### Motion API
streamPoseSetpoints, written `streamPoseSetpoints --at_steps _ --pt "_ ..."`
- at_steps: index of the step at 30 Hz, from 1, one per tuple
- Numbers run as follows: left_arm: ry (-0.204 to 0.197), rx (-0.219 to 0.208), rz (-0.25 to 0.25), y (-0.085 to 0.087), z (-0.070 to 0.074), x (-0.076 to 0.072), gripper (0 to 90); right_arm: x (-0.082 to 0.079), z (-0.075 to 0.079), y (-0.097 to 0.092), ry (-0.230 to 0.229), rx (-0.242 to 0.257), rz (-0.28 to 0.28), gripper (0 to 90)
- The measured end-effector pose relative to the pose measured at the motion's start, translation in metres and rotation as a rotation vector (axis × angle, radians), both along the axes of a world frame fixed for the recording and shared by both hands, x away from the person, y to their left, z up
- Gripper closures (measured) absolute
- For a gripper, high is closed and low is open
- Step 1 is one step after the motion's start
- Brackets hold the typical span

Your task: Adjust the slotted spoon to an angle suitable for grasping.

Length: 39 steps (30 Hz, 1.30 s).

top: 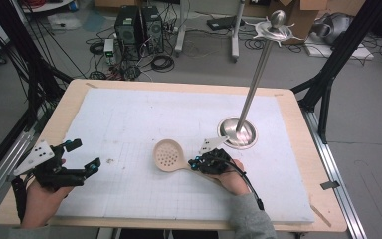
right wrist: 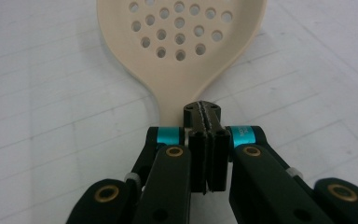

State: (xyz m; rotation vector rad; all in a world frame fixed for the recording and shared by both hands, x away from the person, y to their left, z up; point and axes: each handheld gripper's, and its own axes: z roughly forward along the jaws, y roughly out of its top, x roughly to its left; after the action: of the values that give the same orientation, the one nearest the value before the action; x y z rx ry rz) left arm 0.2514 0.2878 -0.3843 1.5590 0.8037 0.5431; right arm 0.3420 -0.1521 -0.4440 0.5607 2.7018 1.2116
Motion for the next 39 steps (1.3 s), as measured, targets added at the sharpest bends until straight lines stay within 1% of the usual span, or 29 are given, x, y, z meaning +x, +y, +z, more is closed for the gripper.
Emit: streamPoseSetpoints --at_steps 1,2,5,7,9,12,14,16,17,20,21,25,31,36,39 --pt "-0.001 -0.001 0.000 0.000 0.000 0.000 1.8 -0.001 0.001 0.001 -0.024 -0.013 0.001 89.9" --pt "-0.001 -0.005 0.000 0.000 0.001 0.001 1.8 -0.003 0.003 0.001 -0.034 -0.010 -0.009 89.9" --pt "-0.007 -0.010 -0.003 0.000 0.002 0.002 1.8 -0.007 0.015 -0.007 -0.055 0.031 -0.060 89.9" --pt "-0.012 -0.013 -0.003 0.000 0.003 0.002 1.8 -0.013 0.025 -0.018 -0.074 0.081 -0.082 89.9" --pt "-0.016 -0.015 -0.002 0.001 0.004 0.003 1.8 -0.019 0.030 -0.025 -0.082 0.107 -0.092 89.8" --pt "-0.016 -0.014 0.006 0.003 0.005 0.002 1.8 -0.034 0.031 -0.038 -0.095 0.111 -0.105 89.9" --pt "-0.017 -0.018 0.008 0.003 0.005 0.002 1.8 -0.042 0.028 -0.048 -0.091 0.116 -0.130 89.9" --pt "-0.020 -0.014 0.006 0.003 0.006 0.002 1.8 -0.046 0.027 -0.056 -0.073 0.133 -0.142 89.9" --pt "-0.021 -0.014 0.005 0.002 0.006 0.002 1.8 -0.049 0.027 -0.058 -0.062 0.131 -0.143 89.9" --pt "-0.020 -0.016 0.003 0.001 0.005 0.004 1.8 -0.053 0.024 -0.060 -0.052 0.117 -0.129 89.9" --pt "-0.020 -0.016 0.002 0.001 0.005 0.005 1.8 -0.056 0.022 -0.060 -0.042 0.100 -0.121 89.8" --pt "-0.012 -0.019 -0.001 0.001 0.004 0.007 1.8 -0.060 0.019 -0.059 -0.030 0.084 -0.112 89.9" --pt "-0.014 -0.024 -0.003 0.000 0.004 0.008 1.8 -0.068 0.014 -0.060 -0.011 0.058 -0.103 89.9" --pt "-0.014 -0.025 -0.003 -0.001 0.004 0.009 1.8 -0.072 0.010 -0.065 0.001 0.013 -0.111 89.9" --pt "-0.010 -0.023 -0.006 -0.002 0.003 0.010 1.8 -0.072 0.009 -0.070 0.013 0.032 -0.109 89.9"
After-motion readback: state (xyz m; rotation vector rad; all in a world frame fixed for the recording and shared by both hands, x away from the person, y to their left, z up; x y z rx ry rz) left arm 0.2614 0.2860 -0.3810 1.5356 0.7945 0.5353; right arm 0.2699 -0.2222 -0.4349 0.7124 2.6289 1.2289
